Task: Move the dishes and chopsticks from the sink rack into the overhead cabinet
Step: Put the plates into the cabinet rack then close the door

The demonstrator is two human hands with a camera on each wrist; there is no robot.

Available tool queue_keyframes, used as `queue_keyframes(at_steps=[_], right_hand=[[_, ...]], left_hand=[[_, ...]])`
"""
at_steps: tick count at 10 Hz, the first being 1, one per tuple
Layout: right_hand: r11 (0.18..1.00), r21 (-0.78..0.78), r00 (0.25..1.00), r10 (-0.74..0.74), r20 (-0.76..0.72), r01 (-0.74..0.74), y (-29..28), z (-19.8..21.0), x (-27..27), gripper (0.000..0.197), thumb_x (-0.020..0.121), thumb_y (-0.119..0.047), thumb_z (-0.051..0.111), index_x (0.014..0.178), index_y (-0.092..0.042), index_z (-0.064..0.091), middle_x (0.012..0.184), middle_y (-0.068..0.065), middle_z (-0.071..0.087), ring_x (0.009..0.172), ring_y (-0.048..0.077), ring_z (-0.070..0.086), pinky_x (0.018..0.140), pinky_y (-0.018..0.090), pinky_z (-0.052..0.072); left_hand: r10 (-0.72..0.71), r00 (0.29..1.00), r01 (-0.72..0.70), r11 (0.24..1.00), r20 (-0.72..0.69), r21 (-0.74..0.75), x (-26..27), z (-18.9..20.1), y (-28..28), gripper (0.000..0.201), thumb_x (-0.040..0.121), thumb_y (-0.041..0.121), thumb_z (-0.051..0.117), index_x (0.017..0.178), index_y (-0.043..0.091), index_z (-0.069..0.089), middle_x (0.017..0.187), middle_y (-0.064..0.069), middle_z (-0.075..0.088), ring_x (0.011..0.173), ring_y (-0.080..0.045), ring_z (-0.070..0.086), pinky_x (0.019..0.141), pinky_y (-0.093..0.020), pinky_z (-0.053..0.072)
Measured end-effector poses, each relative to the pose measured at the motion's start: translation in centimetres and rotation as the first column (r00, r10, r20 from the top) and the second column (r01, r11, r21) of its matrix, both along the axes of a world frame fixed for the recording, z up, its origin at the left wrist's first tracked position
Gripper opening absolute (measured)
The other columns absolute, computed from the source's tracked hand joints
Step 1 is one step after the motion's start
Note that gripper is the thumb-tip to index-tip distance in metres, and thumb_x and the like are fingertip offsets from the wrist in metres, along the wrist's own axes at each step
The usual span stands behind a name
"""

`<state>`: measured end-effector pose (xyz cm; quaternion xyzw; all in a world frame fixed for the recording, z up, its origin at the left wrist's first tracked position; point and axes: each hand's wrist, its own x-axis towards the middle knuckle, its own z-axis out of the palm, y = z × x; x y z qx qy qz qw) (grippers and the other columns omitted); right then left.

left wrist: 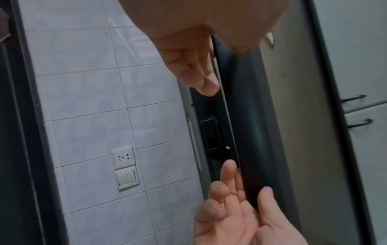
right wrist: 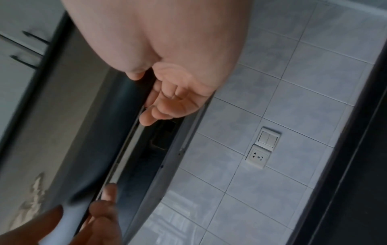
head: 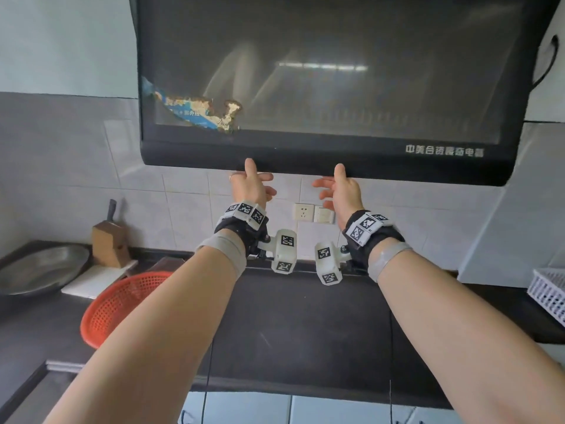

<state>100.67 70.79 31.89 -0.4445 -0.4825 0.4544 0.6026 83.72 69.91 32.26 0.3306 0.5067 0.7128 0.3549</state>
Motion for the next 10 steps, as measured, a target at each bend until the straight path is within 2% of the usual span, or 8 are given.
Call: queue_keyframes(at_steps=[1,2,4,6,7,8,9,10], right_hand=[[1.0,-0.007,1.0,-0.015,-0.001,0.015,3.3,-1.1,-0.4,0.048,0.106,-0.044,0.032,0.093,-0.008,0.062,0.084,0.001,0.075,0.05,0.008,0.049,0.044,0.019,0.037],[1.0,-0.008,1.0,-0.025,-0.008,0.025,5.6,-1.5,-0.7,0.045,0.106,-0.043,0.033,0.092,-0.01,0.06,0.084,0.001,0.074,0.051,0.008,0.047,0.043,0.019,0.036],[0.999,-0.026,0.999,-0.037,0.031,0.037,9.0,-1.6,-0.9,0.041,0.106,-0.044,0.032,0.094,-0.015,0.059,0.087,0.0,0.075,0.056,0.009,0.048,0.045,0.019,0.036],[0.998,-0.014,0.991,-0.067,0.116,0.069,10.3,-2.0,-0.9,0.047,0.104,-0.05,0.029,0.1,-0.017,0.062,0.091,-0.002,0.076,0.06,0.01,0.05,0.051,0.022,0.039],[0.996,-0.057,0.988,-0.06,0.145,0.069,10.1,-1.9,-0.6,0.047,0.103,-0.053,0.031,0.096,-0.018,0.063,0.091,-0.001,0.075,0.06,0.011,0.051,0.051,0.024,0.038],[0.993,-0.108,0.977,-0.022,0.211,0.046,8.6,-0.7,0.2,0.05,0.102,-0.054,0.035,0.088,-0.016,0.066,0.089,0.002,0.077,0.06,0.013,0.052,0.051,0.023,0.04],[0.998,-0.066,0.957,0.014,0.289,0.005,6.5,-0.3,1.4,0.047,0.101,-0.051,0.041,0.089,-0.014,0.067,0.087,0.002,0.078,0.061,0.013,0.053,0.053,0.024,0.042],[0.998,0.068,0.969,-0.027,0.245,0.01,2.9,0.9,2.4,0.036,0.101,-0.041,0.048,0.092,-0.012,0.068,0.086,0.001,0.075,0.062,0.012,0.053,0.053,0.023,0.042]], left_hand=[[-0.013,1.0,0.013,1.0,0.01,0.011,-0.2,-0.9,2.9,0.035,0.103,0.045,0.036,0.101,0.012,0.047,0.082,-0.005,0.07,0.048,-0.018,0.054,0.051,-0.026,0.041],[-0.021,1.0,0.021,1.0,0.004,-0.006,-0.5,-1.3,5.5,0.032,0.103,0.048,0.037,0.089,0.02,0.042,0.076,-0.004,0.066,0.044,-0.019,0.052,0.049,-0.026,0.039],[-0.036,0.998,0.033,0.998,-0.046,-0.054,-0.9,-1.2,9.0,0.039,0.104,0.048,0.032,0.108,0.011,0.044,0.077,-0.002,0.066,0.043,-0.018,0.053,0.049,-0.025,0.041],[-0.061,0.996,0.055,0.995,-0.066,-0.088,-1.0,-1.0,10.3,0.039,0.105,0.049,0.028,0.112,0.013,0.042,0.079,-0.002,0.066,0.047,-0.018,0.055,0.05,-0.027,0.042],[-0.073,0.994,0.062,0.991,-0.083,-0.118,-0.9,-0.9,10.1,0.042,0.105,0.051,0.026,0.114,0.013,0.041,0.081,-0.002,0.067,0.05,-0.019,0.057,0.052,-0.027,0.043],[-0.09,0.989,0.071,0.984,-0.113,-0.162,-0.7,-0.2,9.1,0.047,0.105,0.052,0.023,0.105,0.011,0.046,0.088,-0.006,0.069,0.058,-0.02,0.06,0.066,-0.033,0.052],[-0.113,0.988,0.086,0.969,-0.105,-0.232,-0.1,0.1,7.5,0.053,0.104,0.053,0.023,0.113,0.009,0.05,0.09,-0.007,0.069,0.067,-0.021,0.063,0.075,-0.035,0.054],[-0.109,0.99,0.082,0.963,-0.09,-0.255,0.7,-0.1,5.6,0.059,0.103,0.054,0.022,0.126,0.007,0.05,0.084,-0.005,0.067,0.064,-0.02,0.061,0.069,-0.031,0.052]])
